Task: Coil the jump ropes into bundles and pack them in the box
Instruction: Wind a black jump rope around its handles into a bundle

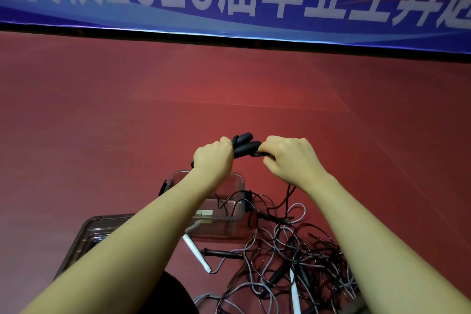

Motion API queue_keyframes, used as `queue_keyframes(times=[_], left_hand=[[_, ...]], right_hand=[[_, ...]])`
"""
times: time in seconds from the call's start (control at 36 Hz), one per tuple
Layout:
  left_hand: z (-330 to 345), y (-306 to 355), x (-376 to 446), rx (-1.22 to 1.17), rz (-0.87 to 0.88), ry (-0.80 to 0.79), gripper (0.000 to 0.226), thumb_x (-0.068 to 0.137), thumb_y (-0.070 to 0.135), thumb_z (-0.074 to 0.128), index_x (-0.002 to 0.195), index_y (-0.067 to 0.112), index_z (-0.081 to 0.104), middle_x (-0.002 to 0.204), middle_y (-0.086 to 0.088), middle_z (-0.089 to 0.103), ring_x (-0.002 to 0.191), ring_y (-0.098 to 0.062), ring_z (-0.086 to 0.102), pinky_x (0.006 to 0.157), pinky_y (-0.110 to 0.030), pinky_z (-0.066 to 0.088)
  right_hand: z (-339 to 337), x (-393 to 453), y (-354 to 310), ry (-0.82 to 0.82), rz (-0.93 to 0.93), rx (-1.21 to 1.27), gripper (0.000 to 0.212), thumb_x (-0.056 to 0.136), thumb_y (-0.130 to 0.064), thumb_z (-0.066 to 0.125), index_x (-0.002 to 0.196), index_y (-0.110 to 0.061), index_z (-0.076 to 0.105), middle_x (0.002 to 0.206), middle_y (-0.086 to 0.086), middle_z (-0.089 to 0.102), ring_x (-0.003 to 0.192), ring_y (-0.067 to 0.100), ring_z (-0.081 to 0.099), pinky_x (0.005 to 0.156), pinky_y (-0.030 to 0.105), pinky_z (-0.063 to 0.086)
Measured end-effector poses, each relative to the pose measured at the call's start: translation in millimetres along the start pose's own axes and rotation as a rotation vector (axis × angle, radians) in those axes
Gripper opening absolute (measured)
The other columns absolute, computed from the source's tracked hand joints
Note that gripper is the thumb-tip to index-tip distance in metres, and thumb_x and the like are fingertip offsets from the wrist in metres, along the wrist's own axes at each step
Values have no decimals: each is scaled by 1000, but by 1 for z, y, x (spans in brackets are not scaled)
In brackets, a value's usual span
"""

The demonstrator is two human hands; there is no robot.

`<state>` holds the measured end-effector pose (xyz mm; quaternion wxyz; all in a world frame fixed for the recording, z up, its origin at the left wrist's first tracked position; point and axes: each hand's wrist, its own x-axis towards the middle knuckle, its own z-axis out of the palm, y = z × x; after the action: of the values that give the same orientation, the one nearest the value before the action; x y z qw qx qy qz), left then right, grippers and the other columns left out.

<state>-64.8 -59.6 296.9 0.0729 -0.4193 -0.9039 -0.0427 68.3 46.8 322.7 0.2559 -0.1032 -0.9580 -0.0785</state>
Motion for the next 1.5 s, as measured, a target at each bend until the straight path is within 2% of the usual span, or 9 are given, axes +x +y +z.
queue_keyframes(times=[0.11, 0.28, 0.53, 0.75, 0.83, 0.92, 1.17, 1.31, 1.5], left_hand=[[1, -1, 2, 28, 91, -7, 17, 93, 4, 39, 109, 6, 43, 104, -11, 64, 89, -33, 62, 63, -33, 34], [4, -6, 3, 139, 292, 27, 18, 93, 6, 40, 111, 9, 42, 97, -8, 65, 82, -30, 62, 57, -29, 32], [4, -3, 2, 90, 506, 160, 10, 92, 11, 45, 101, 13, 46, 85, -5, 63, 75, -32, 60, 55, -31, 30], [-3, 1, -1, -139, 775, 391, 12, 63, 4, 56, 71, 10, 49, 51, -2, 49, 39, -25, 45, 41, -22, 29], [-15, 7, -7, -203, 695, 346, 10, 76, 2, 56, 81, 6, 49, 65, -7, 56, 53, -30, 53, 46, -29, 32], [-27, 15, -12, -234, 450, 211, 12, 92, 12, 46, 92, 14, 34, 91, -9, 59, 80, -35, 54, 60, -35, 32], [-28, 21, -3, -457, -21, 178, 14, 95, 12, 43, 94, 12, 30, 95, -15, 62, 72, -31, 46, 62, -35, 33], [-20, 12, 2, -363, -131, 82, 8, 92, 5, 43, 96, 8, 36, 99, -18, 63, 80, -36, 55, 63, -37, 36], [-5, 1, -1, -109, -86, 14, 15, 92, 1, 42, 107, 2, 44, 105, -15, 64, 91, -35, 62, 64, -35, 37]], right_hand=[[0, 2, -3, 166, -41, -32, 28, 77, -21, 44, 78, -20, 73, 65, -3, 59, 41, 20, 52, 42, 18, 27], [2, 6, -3, -7, 399, 198, 20, 88, -27, 55, 107, -24, 59, 97, -1, 67, 93, 28, 60, 70, 30, 32], [7, 20, 9, 56, 709, 750, 22, 72, -32, 81, 61, -22, 64, 47, -12, 54, 48, 9, 42, 56, 24, 38], [11, 15, 16, -21, 754, 767, 25, 78, -30, 76, 65, -10, 67, 55, 2, 54, 51, 14, 40, 54, 24, 38], [11, 17, 13, -60, 794, 788, 23, 84, -3, 64, 63, 5, 60, 59, 4, 61, 50, 4, 53, 50, 16, 41], [10, 16, 11, -132, 829, 872, 32, 81, 15, 48, 60, -8, 51, 59, -1, 56, 56, 5, 54, 43, 12, 39], [0, 6, -5, -315, 645, 1103, 26, 90, -16, 61, 68, -4, 57, 36, -2, 39, 31, 11, 36, 58, 37, 52], [-10, 6, -12, -403, 531, 1025, 21, 84, -13, 68, 67, -3, 60, 43, 5, 44, 37, 17, 41, 47, 29, 48], [-15, 12, -22, -387, 226, 495, 16, 79, -11, 54, 63, -10, 49, 55, 1, 39, 56, 20, 34, 54, 31, 30]])
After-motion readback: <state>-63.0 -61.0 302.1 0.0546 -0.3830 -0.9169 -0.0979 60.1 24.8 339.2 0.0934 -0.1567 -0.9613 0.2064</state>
